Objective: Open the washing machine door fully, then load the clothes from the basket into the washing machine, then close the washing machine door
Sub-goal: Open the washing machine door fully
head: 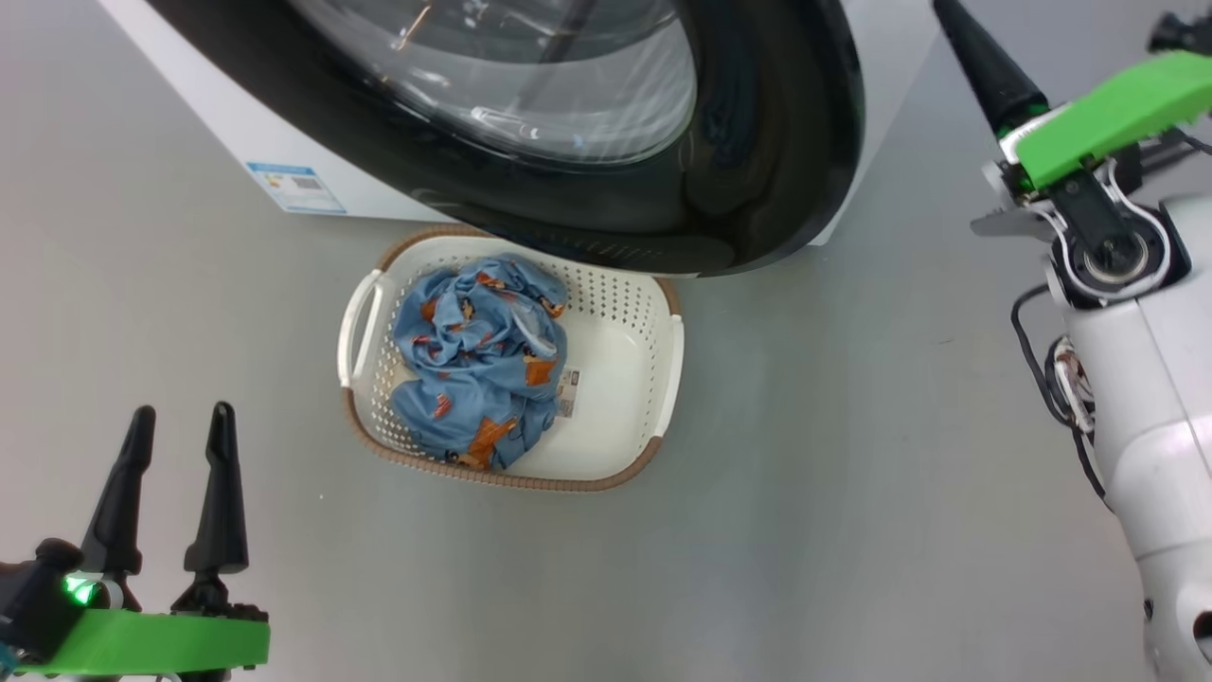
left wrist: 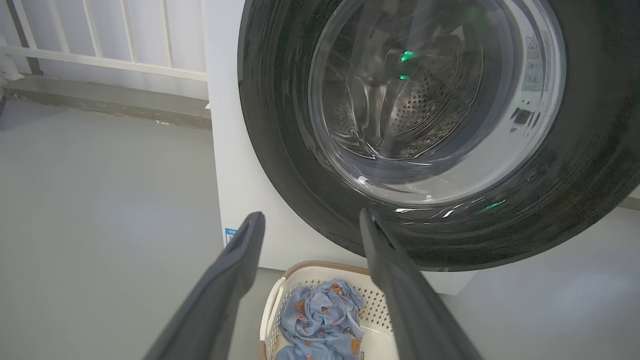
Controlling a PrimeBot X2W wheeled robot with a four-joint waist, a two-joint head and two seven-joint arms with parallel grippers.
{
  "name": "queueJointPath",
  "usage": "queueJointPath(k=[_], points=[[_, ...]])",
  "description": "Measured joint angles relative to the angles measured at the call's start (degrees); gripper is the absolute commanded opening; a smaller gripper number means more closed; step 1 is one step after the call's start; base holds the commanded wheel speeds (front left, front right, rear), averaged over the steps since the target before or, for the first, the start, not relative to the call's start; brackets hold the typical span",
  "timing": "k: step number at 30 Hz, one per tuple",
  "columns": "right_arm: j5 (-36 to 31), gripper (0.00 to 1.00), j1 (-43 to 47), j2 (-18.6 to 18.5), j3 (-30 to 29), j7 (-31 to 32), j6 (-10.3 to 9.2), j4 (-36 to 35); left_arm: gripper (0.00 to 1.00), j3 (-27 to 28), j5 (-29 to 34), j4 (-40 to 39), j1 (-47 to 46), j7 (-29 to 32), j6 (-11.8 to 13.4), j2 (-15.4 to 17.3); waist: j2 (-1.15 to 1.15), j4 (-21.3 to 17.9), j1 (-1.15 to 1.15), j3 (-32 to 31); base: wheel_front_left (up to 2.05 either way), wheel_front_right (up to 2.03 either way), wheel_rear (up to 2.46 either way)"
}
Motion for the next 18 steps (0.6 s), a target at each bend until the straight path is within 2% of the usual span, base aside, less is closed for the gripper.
queueJointPath(k=[9, 18], points=[[3.2, 0.00, -4.4, 0.7, 2.4, 7.7, 0.00, 3.7, 1.00, 0.0, -0.6, 0.4, -0.8, 0.0, 0.0, -0.1, 0.00, 1.4, 0.00, 1.0, 0.00, 0.00, 0.00], [5.7, 0.00, -4.6, 1.2, 4.2, 13.1, -0.01, 3.7, 1.00, 0.2, -0.6, 0.9, -0.9, 0.0, 0.0, -0.3, 0.00, 1.3, 0.00, 0.2, 0.00, 0.00, 0.00]])
